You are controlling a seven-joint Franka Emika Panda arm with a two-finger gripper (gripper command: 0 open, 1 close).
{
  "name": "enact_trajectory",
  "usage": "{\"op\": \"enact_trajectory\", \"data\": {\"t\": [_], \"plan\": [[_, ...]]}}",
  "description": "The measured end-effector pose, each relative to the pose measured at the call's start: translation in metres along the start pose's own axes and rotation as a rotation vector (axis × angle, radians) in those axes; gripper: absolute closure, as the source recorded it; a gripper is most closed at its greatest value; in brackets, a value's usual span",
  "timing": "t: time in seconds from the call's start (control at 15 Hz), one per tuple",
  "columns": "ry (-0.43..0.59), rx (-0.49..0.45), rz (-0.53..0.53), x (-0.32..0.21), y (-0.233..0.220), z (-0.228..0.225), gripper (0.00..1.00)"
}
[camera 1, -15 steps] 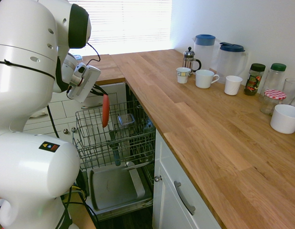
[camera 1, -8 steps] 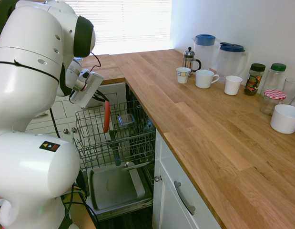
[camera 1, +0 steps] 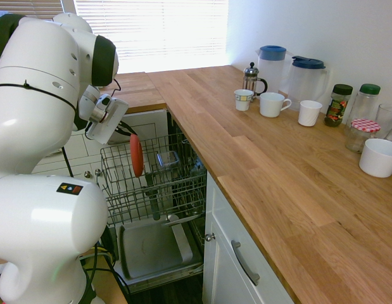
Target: Put the plate in the dishwasher
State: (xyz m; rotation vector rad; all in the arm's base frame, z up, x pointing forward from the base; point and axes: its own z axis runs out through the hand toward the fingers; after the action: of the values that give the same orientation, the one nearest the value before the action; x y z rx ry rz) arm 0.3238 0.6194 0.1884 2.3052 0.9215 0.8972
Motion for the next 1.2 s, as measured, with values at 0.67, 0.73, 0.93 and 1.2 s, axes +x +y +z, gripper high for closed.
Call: {"op": "enact_trajectory", "data": {"t": [0.67,0.73,0.93,1.2], "plan": [[-0.046,0.037,-0.056,0.004,-0.036,0.030,0.00],[-0.048,0.044,-0.056,0.006,-0.037,0.032,0.00],[-0.052,0.057,-0.050,0.008,-0.041,0.035,0.00],[-0.048,0.064,-0.050,0.008,-0.042,0.037,0.00]]}}
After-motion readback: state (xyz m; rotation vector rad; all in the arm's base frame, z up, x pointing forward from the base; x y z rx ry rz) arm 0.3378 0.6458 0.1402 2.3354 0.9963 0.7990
